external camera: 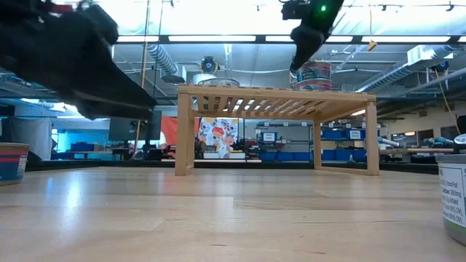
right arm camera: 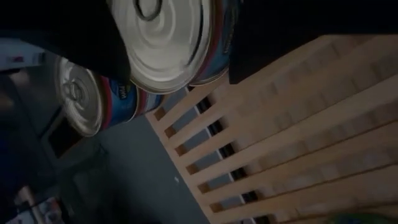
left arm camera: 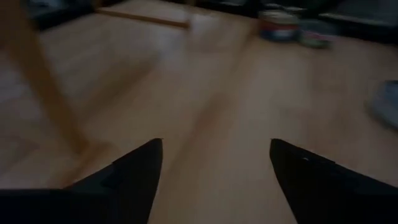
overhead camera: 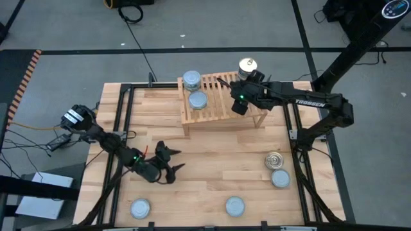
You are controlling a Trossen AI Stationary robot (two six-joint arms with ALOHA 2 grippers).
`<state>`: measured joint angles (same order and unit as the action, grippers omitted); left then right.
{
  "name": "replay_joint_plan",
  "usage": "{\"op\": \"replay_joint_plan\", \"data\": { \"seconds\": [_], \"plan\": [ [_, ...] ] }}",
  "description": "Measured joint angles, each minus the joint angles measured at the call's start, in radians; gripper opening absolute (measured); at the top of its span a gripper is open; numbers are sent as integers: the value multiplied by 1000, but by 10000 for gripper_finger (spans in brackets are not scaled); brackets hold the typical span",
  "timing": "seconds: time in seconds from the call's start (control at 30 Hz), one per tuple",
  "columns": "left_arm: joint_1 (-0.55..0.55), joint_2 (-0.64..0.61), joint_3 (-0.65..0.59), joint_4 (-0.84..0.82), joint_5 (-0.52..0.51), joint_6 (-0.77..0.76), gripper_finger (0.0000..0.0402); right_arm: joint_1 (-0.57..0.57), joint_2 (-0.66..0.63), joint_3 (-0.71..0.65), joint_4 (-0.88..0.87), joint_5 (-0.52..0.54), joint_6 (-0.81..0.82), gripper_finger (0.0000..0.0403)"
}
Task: Stack canned seafood by type on shelf
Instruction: Stack the green tuna can on top of the other green tuna can on the shelf
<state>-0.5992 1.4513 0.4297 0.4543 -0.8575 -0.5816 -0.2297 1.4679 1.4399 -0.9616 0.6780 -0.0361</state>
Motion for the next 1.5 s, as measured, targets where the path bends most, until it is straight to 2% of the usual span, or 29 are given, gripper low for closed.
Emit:
{"op": "replay_joint_plan", "data": {
  "seconds": [0.07, 0.17, 0.3, 0.37, 0.43, 0.5, 0.67, 0.8, 0.93, 1.17, 1.5],
  "plan": [
    [37, 0, 0, -12, -6, -2, 277, 29, -13, 0, -2, 10, 9, 254],
    [99, 0, 0, -2, -6, 16, 221, 87, -37, 0, -10, 12, 31, 194],
    [177, 0, 0, 52, -5, 97, 108, 188, -73, 0, -31, 11, 51, 103],
    [213, 0, 0, 97, 34, 168, 42, 240, -88, 0, -49, 9, 76, 58],
    [258, 0, 1, 141, 93, 244, 13, 287, -96, 0, -79, 6, 116, 19],
    [310, 0, 1, 148, 124, 280, 9, 327, -106, -14, -96, 2, 159, 11],
    [432, 0, 1, 172, 241, 318, 4, 390, -142, -118, -119, -25, 276, 23],
    [507, 0, 1, 171, 261, 358, 3, 406, -187, -226, -123, -27, 395, 7],
    [567, 0, 1, 156, 271, 369, 2, 396, -245, -330, -138, -10, 532, 12],
    [648, 0, 1, 154, 267, 376, 1, 334, -315, -431, -261, 0, 789, 5],
    [679, 0, 0, 153, 290, 419, 1, 140, -323, -560, -182, 36, 825, 7]
  ]
}}
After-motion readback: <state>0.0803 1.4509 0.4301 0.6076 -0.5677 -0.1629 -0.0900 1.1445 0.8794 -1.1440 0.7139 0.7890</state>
